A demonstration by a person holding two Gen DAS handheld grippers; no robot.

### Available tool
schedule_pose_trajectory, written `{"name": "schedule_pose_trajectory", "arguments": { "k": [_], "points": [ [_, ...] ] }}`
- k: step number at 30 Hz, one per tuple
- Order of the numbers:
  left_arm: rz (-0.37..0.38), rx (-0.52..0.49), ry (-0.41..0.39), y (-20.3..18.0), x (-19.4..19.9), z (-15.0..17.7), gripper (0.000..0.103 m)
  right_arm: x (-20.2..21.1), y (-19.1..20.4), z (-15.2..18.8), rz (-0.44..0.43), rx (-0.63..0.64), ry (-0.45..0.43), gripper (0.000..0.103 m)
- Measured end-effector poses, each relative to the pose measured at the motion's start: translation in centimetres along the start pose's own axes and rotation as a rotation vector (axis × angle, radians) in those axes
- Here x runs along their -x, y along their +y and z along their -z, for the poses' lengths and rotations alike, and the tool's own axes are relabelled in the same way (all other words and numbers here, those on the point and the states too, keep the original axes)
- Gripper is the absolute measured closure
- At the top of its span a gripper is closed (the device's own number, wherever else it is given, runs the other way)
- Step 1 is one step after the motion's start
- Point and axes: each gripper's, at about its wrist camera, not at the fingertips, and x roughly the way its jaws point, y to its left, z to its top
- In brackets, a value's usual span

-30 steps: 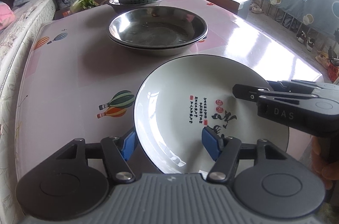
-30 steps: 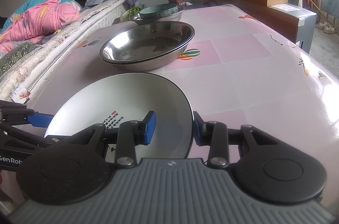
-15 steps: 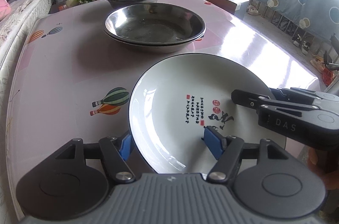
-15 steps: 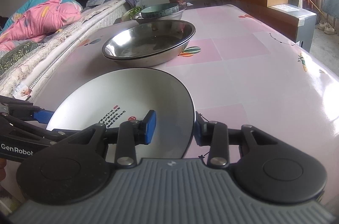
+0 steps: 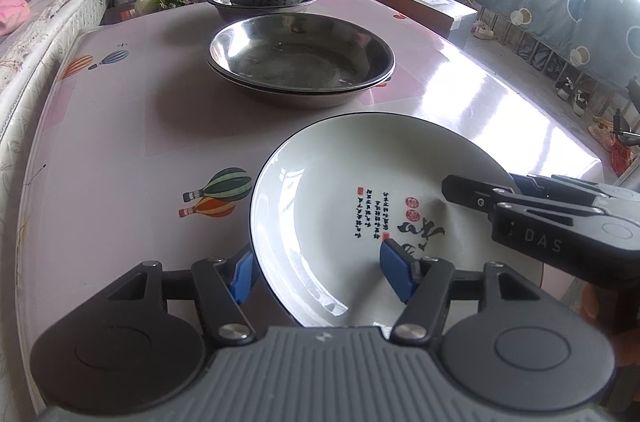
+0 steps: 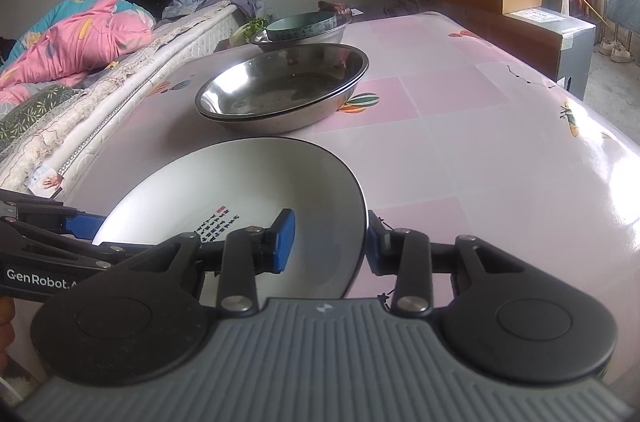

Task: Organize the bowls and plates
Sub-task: 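Carry the white plate with both tools and lower it onto the steel plates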

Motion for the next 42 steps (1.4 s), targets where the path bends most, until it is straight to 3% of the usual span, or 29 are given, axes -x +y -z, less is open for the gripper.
{"name": "schedule_pose_trajectory", "arguments": {
  "k": [23, 42],
  "points": [
    [0.018, 0.034, -0.076, 0.7, 2.2, -1.3, 0.039, 1.1, 0.3, -1.4, -0.015, -0.009, -0.035, 0.067],
    [0.036, 0.034, -0.144, 0.8, 2.7, -5.9, 0.039, 0.9, -0.1, -6.5, -0.006, -0.009, -0.104, 0.067]
  ]
}}
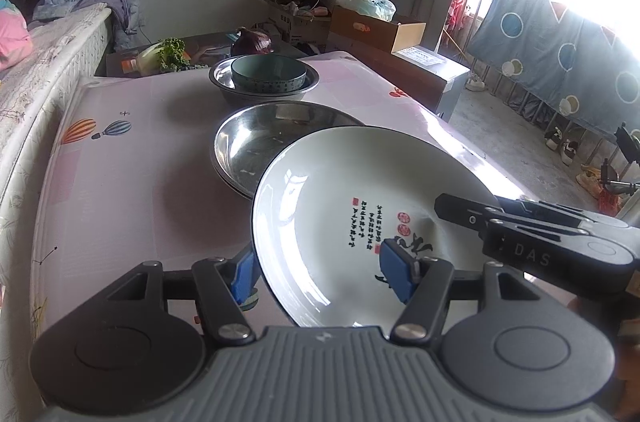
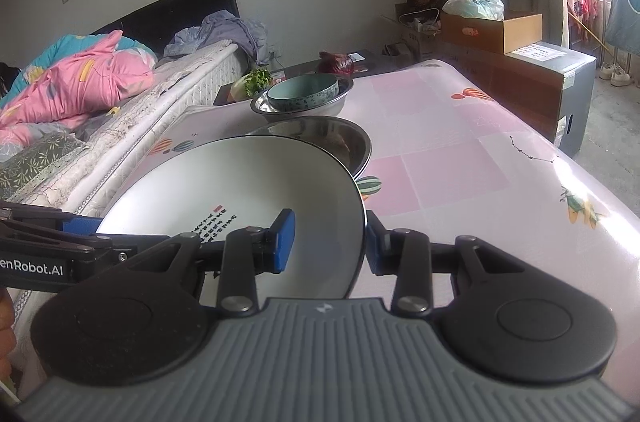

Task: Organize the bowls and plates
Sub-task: 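Carry the white plate with both tools and lower it onto the steel plates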

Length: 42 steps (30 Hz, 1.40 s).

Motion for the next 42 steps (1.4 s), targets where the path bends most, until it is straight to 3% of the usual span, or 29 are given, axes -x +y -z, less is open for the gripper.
{"name": "schedule_pose_trajectory", "arguments": {
  "k": [17, 28, 42],
  "points": [
    [-0.022, 0.028, 0.014, 1.5, -4.4, -4.8, 0.039, -5.7, -1.5, -4.4, -0.021, -0.029, 0.022, 0.067],
    [-0.027, 0.048, 0.083, 2.8, -8.4, -5.9, 0.040, -10.9, -2.5, -5.1, -0.001, -0.053, 0.095, 0.067],
    [-0.034, 0.080, 0.105, 4.4, -10.3, -7.1, 0.041, -13.7, -2.3, -6.8, 0.008, -0.034, 0.105, 0.067]
  ]
}}
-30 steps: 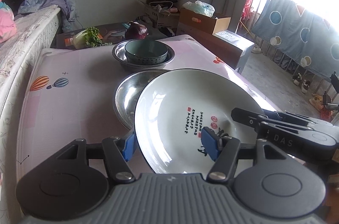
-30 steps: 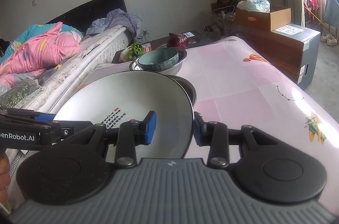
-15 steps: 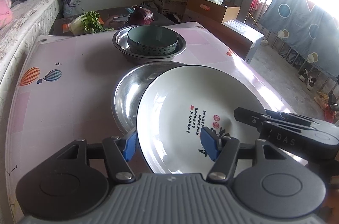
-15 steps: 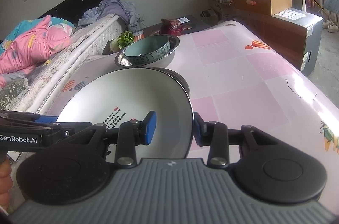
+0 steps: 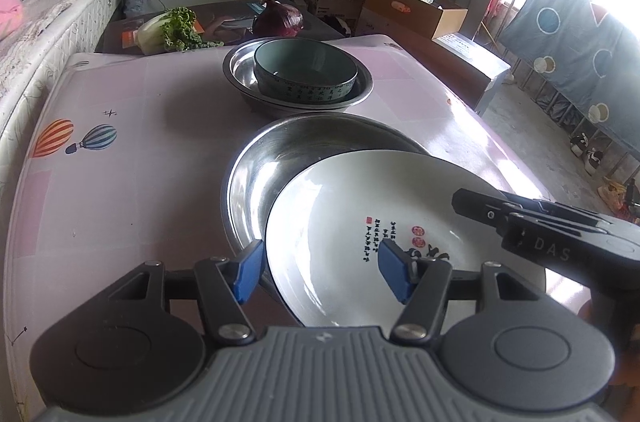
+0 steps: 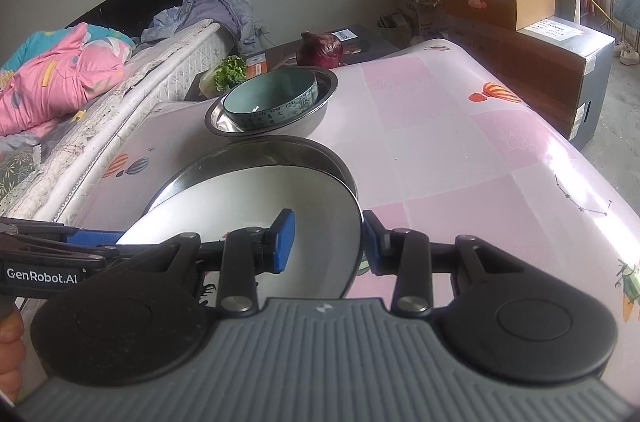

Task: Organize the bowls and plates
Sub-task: 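Carry the white plate with both tools and lower it onto the steel plates, then open the left tool while the right tool opens, releasing the white plate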

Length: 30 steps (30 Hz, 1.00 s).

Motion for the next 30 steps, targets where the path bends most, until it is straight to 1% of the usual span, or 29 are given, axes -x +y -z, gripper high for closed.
{"name": "schedule_pose_trajectory", "arguments": {
  "k": [4, 10, 14, 22, 24, 28, 30],
  "points": [
    [0.019, 0.004, -0.019, 0.2, 0.3, -0.3, 0.042, -0.4, 0.1, -0.5, 0.000, 0.006, -0.005, 0.067],
    [0.016, -0.008, -0.045, 0.1, 1.0, -0.5, 0.041, -0.5, 0.4, -0.9, 0.010, 0.011, -0.015, 0.068],
    [0.014, -0.013, -0.060, 0.2, 1.7, -0.4, 0.039, 0.1, 0.3, -0.9, 0.016, -0.004, -0.023, 0.065],
    [0.005, -0.026, -0.078, -0.2, 3.2, 0.3, 0.032, 2.8, 0.2, 0.3, 0.032, -0.030, -0.035, 0.052],
    [0.001, -0.030, -0.076, -0.2, 3.5, 0.4, 0.032, 3.6, 0.2, 0.7, 0.040, -0.023, -0.033, 0.047],
    [-0.011, -0.018, -0.098, 0.1, 4.6, 0.7, 0.028, 4.9, 0.5, 1.5, 0.066, 0.019, -0.010, 0.038],
    [-0.015, -0.011, -0.102, 0.4, 4.9, 0.8, 0.028, 5.6, 0.8, 1.8, 0.090, 0.048, -0.009, 0.029]
  ]
}}
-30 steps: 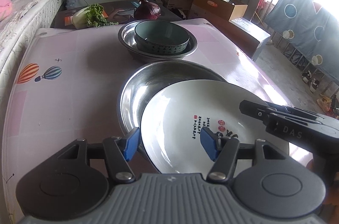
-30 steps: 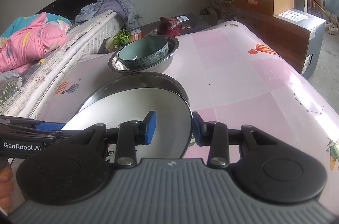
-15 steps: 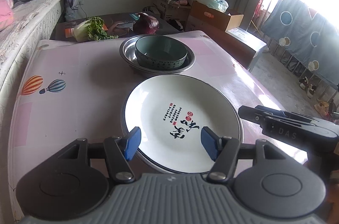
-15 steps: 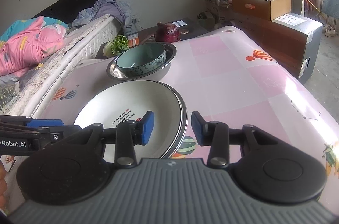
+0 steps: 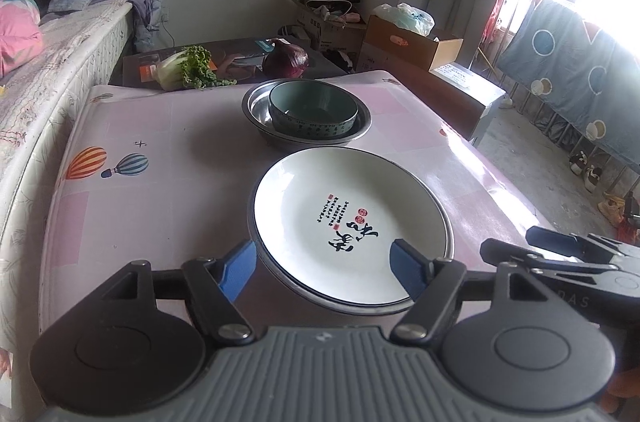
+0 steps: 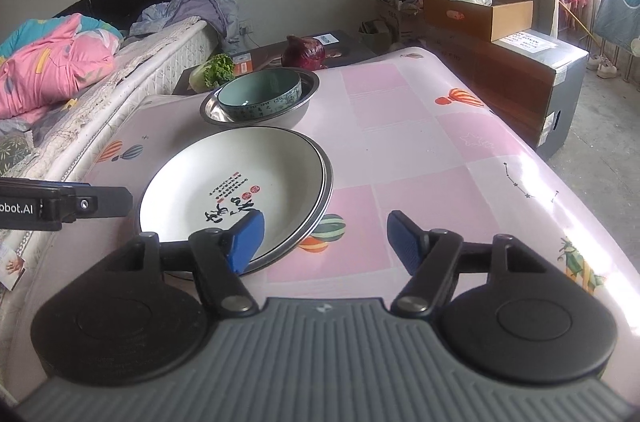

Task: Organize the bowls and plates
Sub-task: 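Open the left tool while the right tool opens, releasing the white plate, then grip the steel bowl rim with the left tool while the right tool grips its opposite rim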

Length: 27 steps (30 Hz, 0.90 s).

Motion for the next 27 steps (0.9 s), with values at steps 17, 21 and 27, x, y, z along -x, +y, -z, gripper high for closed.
{"name": "schedule_pose_trajectory", "arguments": {
  "k": [17, 21, 27],
  "points": [
    [-0.028, 0.026, 0.002, 1.4, 2.1, 0.8, 0.026, 4.3, 2.3, -0.3, 0.059, 0.096, -0.053, 0.002],
    [-0.034, 0.022, -0.002, 1.5, 2.1, 0.6, 0.025, 4.3, 2.1, -0.7, 0.044, 0.081, -0.048, 0.002],
    [-0.067, 0.023, -0.037, 2.4, 1.9, -1.2, 0.025, 3.3, 1.3, -3.2, 0.001, 0.054, -0.035, 0.002]
  ]
}}
